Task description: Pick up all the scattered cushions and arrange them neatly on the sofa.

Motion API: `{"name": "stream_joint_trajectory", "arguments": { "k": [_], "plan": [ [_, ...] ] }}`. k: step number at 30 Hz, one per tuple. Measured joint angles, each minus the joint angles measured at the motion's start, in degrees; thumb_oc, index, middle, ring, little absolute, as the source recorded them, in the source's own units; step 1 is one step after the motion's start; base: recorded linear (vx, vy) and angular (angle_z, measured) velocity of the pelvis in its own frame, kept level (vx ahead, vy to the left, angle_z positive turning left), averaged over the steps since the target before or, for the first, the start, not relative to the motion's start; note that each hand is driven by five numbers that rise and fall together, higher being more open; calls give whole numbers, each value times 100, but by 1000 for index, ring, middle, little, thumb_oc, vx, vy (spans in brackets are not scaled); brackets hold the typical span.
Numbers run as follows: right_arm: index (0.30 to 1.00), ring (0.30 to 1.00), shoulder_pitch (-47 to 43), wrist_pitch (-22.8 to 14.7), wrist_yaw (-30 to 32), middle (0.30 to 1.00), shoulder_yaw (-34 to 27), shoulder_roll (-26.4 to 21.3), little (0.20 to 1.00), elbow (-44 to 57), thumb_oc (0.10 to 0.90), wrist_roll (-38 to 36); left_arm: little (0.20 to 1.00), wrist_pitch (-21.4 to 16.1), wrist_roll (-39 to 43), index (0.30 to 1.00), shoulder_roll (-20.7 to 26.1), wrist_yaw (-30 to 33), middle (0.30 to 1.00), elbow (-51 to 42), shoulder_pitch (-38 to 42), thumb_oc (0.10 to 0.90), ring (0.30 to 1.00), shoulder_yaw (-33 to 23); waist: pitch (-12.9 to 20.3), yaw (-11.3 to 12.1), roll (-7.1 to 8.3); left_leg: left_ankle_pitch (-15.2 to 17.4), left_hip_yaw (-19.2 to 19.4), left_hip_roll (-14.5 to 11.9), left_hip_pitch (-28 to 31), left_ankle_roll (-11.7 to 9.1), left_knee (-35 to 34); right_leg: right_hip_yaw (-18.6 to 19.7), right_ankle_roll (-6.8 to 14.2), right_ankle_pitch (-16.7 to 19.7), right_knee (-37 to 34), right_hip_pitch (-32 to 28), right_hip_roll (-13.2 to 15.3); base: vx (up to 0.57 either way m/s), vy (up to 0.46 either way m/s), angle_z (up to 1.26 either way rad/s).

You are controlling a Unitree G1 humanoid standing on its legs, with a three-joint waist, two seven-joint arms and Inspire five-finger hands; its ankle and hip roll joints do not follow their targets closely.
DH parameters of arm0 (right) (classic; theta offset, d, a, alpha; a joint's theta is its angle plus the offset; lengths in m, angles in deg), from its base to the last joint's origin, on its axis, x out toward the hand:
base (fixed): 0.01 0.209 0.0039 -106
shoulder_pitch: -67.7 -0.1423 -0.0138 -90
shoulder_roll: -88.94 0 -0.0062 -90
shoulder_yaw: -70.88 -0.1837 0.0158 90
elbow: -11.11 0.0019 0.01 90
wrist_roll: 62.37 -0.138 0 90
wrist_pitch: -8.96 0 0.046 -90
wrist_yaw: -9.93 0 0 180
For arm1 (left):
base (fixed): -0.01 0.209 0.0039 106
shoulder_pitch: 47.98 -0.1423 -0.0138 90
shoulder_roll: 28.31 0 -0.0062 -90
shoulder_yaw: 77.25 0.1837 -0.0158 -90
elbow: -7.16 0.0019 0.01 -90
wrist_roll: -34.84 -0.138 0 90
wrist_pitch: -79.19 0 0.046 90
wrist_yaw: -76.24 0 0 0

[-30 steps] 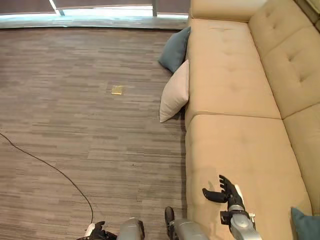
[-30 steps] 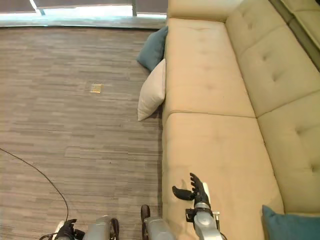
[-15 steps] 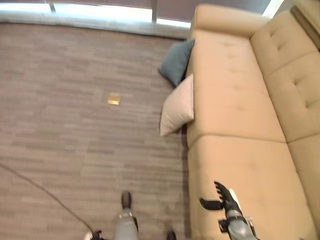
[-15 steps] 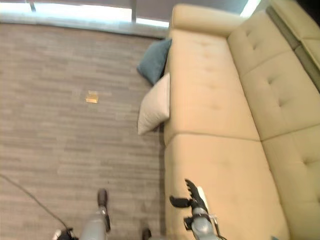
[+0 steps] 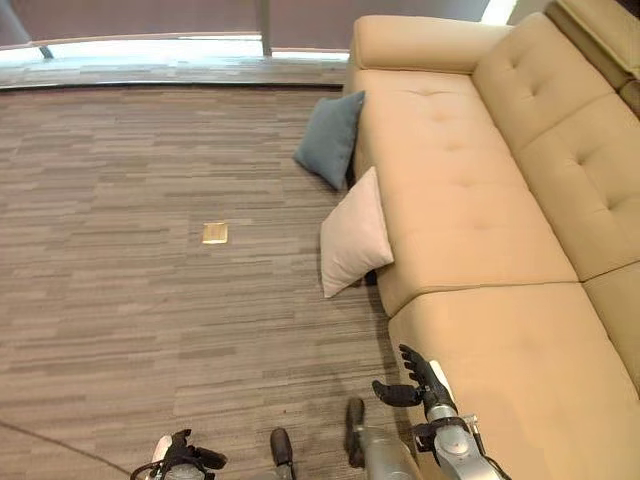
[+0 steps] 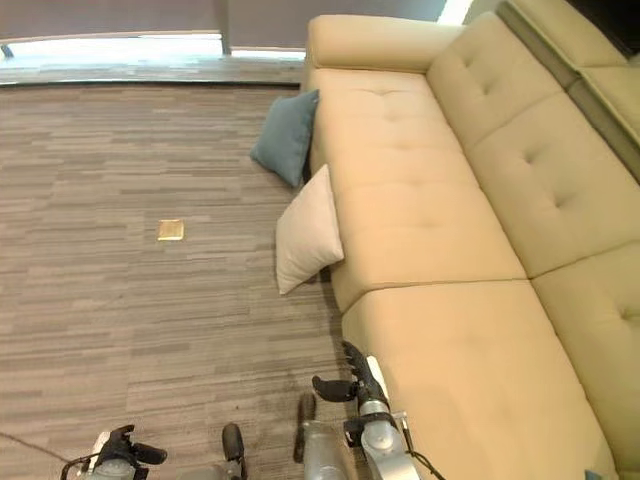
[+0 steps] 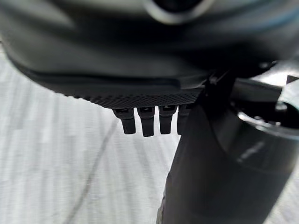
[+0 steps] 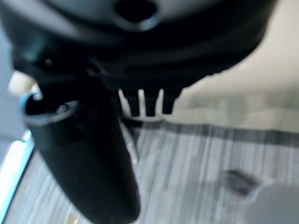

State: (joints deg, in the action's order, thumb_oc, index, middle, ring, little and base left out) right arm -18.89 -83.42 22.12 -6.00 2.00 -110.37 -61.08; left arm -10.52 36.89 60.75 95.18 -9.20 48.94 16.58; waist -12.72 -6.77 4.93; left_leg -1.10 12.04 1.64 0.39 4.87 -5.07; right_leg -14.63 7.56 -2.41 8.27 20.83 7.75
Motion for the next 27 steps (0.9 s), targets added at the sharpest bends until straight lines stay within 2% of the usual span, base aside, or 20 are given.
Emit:
{"name": "stream_joint_trajectory", "arguments": {
  "k": [2,4,5,7,8,10,11,12,13,14,15,16,17,18,20,21,22,23,25,27],
  "plan": [
    [900,900,116,43,-2,900,-9,-33,900,-31,800,3,900,4,-46,900,-108,-88,900,-10,-4,800,900,21,6,-80,40,154,6,-4,161,-159,1,-458,-92,386,-376,29,20,398,-43,-5],
    [900,900,218,46,-6,900,2,-106,900,-20,800,25,900,13,-189,900,-210,-133,900,-7,-85,800,900,60,-18,-101,-51,302,4,-119,365,-327,6,-655,-219,918,-579,-249,-81,452,-39,-10],
    [900,900,266,62,-16,900,7,-229,900,39,800,78,900,17,-337,900,-311,-153,900,2,-168,800,900,58,-69,-180,-233,464,-7,-314,569,-464,4,-689,-394,1043,-581,-446,-279,435,-65,-7],
    [900,900,373,62,-61,900,3,-483,900,164,800,139,900,36,-502,900,-457,-201,900,6,-239,800,900,78,-68,-198,-474,599,11,-579,698,-686,276,-682,-746,801,-438,-647,-508,367,-138,-3],
    [900,900,345,60,-72,900,-25,-606,900,173,800,227,900,35,-511,900,-499,-210,900,2,-241,800,900,78,-66,-182,-478,681,38,-652,621,-801,753,-647,-960,739,-432,-779,-551,296,-230,-8],
    [900,900,300,56,-69,900,-73,-699,900,196,800,253,900,6,-513,900,-525,-199,900,3,-243,800,900,51,-64,-135,-419,898,73,-814,183,-1121,2158,-550,-1100,694,-544,-1017,-598,180,-208,-30],
    [900,900,243,34,-63,900,-138,-752,900,324,800,254,900,-14,-508,900,-496,-187,900,-37,-246,800,900,5,-62,-89,-435,908,6,-966,-227,-1237,3296,-415,-1217,579,-549,-1150,-692,87,-134,-50],
    [900,900,231,9,-54,900,-161,-797,900,405,800,253,900,-24,-472,900,-519,-150,900,-118,-244,800,900,-11,-62,-56,-443,736,-68,-1045,-481,-1365,3913,-353,-1382,528,-534,-1208,-770,170,-144,-64],
    [900,900,190,-2,-48,900,-153,-885,900,522,800,256,900,-74,-468,900,-451,-68,900,-320,-184,800,900,22,-84,65,-397,414,-373,-1085,-980,-1390,4900,-229,-1476,488,-547,-1280,-803,273,26,-72],
    [900,900,41,-5,-46,900,-120,-904,900,527,800,270,900,-140,-485,900,-386,-39,900,-557,-151,800,900,22,-142,134,-298,539,-495,-1016,-1353,-1318,5308,-76,-1465,462,-563,-1418,-802,418,78,-65],
    [900,900,-93,-8,-23,900,-97,-899,900,521,800,308,900,-185,-479,900,-384,-20,900,-680,-135,800,900,45,-193,139,-205,669,-571,-888,-1615,-1213,5167,71,-1322,309,-611,-1550,-823,435,150,-44],
    [900,900,-62,-3,13,900,-79,-904,900,507,800,313,900,-197,-474,900,-382,-25,900,-706,-112,800,900,49,-193,141,-206,743,-618,-821,-1650,-1100,4923,84,-1364,374,-664,-1626,-828,243,108,-44],
    [900,900,-123,-4,39,900,-2,-914,900,511,800,319,900,-244,-440,900,-359,-21,900,-728,-108,800,900,44,-229,189,-132,813,-629,-761,-1796,-987,4307,216,-1208,233,-710,-1722,-896,265,130,-57],
    [900,900,-111,-15,57,900,59,-896,900,540,800,324,900,-258,-431,900,-334,-7,900,-724,-101,800,900,41,-216,254,-136,790,-619,-662,-1750,-945,3254,301,-1313,312,-810,-1845,-957,392,181,-67],
    [900,900,-111,-31,57,900,155,-920,900,509,800,369,900,-299,-378,900,-299,45,900,-722,-64,800,900,-8,-247,339,-100,585,-909,-599,-1945,-1043,2314,473,-1249,223,-902,-2004,-1066,415,184,-70],
    [900,900,-148,-28,61,900,326,-954,900,451,800,457,900,-298,-370,900,-261,74,900,-634,-66,800,900,48,-237,516,-31,319,-1872,-423,-1812,-1093,1256,916,-1175,130,-926,-2032,-1141,367,200,-144],
    [900,900,-239,-54,57,900,473,-952,900,337,800,534,900,-264,-357,900,-258,84,900,-478,-74,800,900,43,-265,704,-1,99,-2314,-432,-1799,-1123,898,1145,-1314,226,-945,-2061,-1202,259,157,-146],
    [900,900,-337,-57,55,900,511,-956,900,302,800,548,900,-240,-316,900,-291,92,900,-372,-51,800,900,35,-297,674,-32,6,-2428,-438,-1824,-1100,868,1254,-1198,191,-1007,-2170,-1246,427,354,-123],
    [900,900,-149,-57,54,900,508,-1005,900,275,800,636,900,-152,-226,900,-380,94,900,-46,-218,800,900,1,-241,567,-246,-220,-2504,-507,-1763,-1007,853,1400,-1104,-22,-1077,-2535,-1369,203,330,-48],
    [900,900,-77,-28,56,900,610,-1033,900,269,800,702,900,-122,-229,900,-353,96,900,56,-287,800,900,-2,-173,589,-140,-434,-2379,-401,-1850,-958,1058,1587,-1070,-230,-983,-2460,-1223,67,217,-49]
  ]
}}
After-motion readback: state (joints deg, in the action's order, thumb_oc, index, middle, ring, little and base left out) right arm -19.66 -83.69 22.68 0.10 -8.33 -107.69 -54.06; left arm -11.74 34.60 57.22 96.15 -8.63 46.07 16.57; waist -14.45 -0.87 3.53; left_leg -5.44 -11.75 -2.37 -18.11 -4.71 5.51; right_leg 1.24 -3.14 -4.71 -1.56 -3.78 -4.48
